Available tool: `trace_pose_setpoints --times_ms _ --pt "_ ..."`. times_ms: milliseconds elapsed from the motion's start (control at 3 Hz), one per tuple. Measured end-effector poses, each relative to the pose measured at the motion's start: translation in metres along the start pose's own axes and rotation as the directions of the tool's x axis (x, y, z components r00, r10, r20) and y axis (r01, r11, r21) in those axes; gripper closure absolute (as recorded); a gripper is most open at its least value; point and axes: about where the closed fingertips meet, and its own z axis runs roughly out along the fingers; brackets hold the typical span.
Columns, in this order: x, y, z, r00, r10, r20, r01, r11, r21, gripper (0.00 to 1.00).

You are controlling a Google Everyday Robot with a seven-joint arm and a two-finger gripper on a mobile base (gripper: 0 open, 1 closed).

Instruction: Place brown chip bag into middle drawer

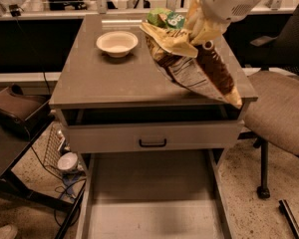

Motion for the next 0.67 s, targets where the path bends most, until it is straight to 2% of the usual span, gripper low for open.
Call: trace_pose_setpoints --times_ms 333,667 --pt "-0.0059 0.0498 -0.06 0.992 0.124 0.017 -0.125 0.9902 0.062 1.0" --pt "-0.007 0.0489 -0.0604 0.992 0.122 0.018 -0.123 0.9904 0.064 1.0"
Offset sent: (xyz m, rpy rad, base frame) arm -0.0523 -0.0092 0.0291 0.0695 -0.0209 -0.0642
